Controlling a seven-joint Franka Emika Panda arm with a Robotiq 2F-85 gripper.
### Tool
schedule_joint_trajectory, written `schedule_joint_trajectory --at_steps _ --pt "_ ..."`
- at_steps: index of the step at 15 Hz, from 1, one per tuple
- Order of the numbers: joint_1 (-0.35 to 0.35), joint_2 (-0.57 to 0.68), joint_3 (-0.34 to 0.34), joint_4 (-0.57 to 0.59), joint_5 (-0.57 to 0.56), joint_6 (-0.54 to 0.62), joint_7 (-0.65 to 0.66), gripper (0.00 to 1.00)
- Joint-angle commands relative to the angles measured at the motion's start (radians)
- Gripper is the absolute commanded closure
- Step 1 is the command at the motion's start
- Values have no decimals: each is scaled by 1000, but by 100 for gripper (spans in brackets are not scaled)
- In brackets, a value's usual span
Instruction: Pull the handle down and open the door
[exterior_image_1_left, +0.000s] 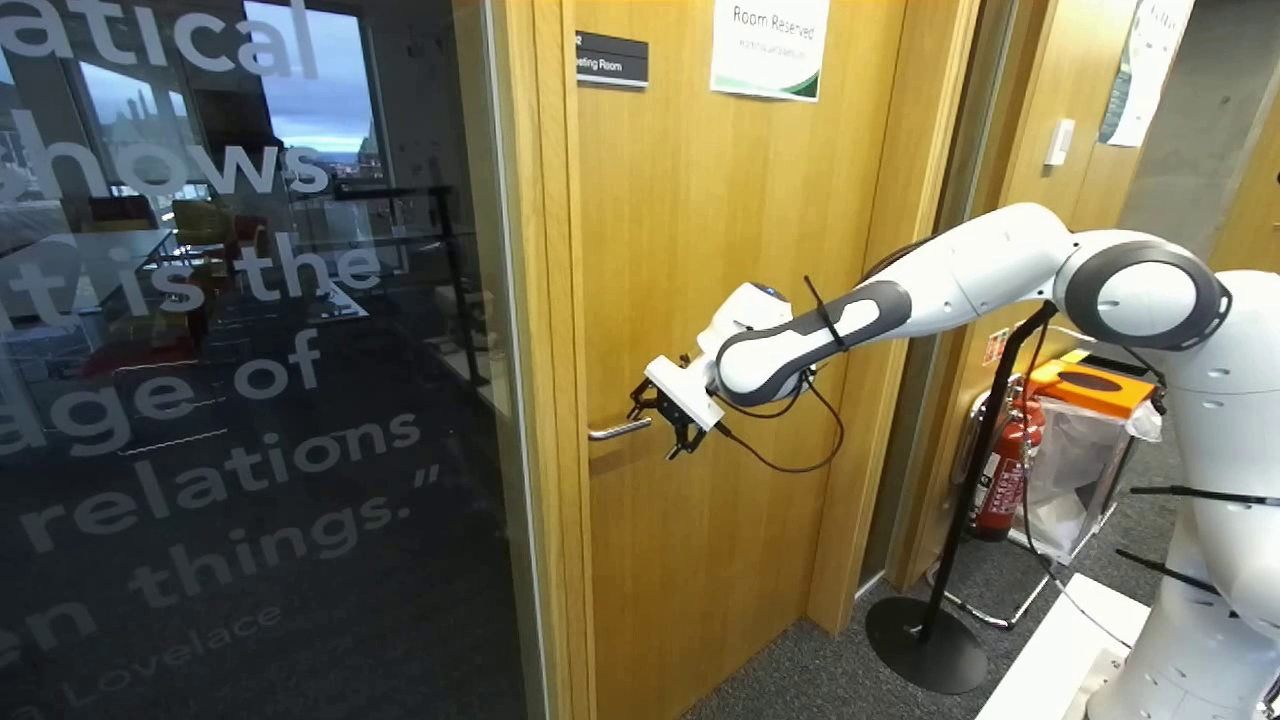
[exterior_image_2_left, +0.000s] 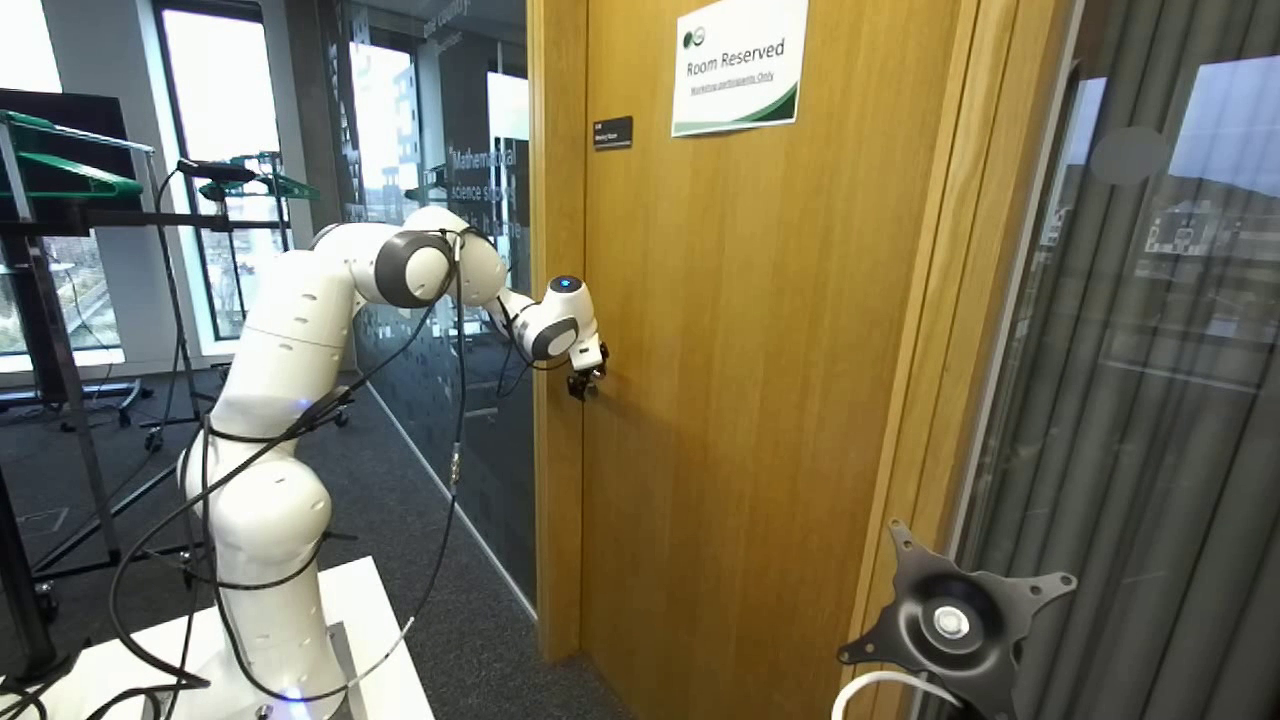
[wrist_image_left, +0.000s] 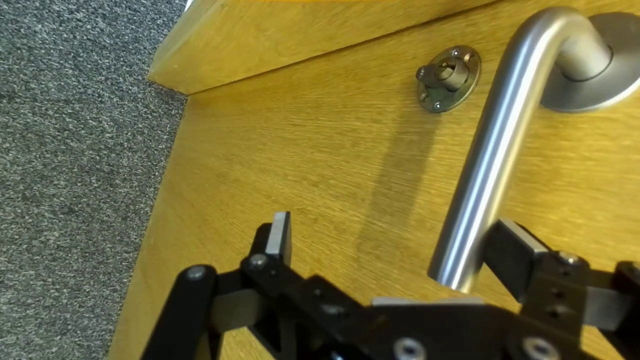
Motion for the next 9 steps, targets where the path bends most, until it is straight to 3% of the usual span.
schedule_joint_trajectory --at_steps 1,6,9 --pt "27 18 -25 49 -50 -50 52 0" --pt "37 16 -44 54 -91 -66 67 0" --pt "15 -12 -20 16 -62 -36 30 0"
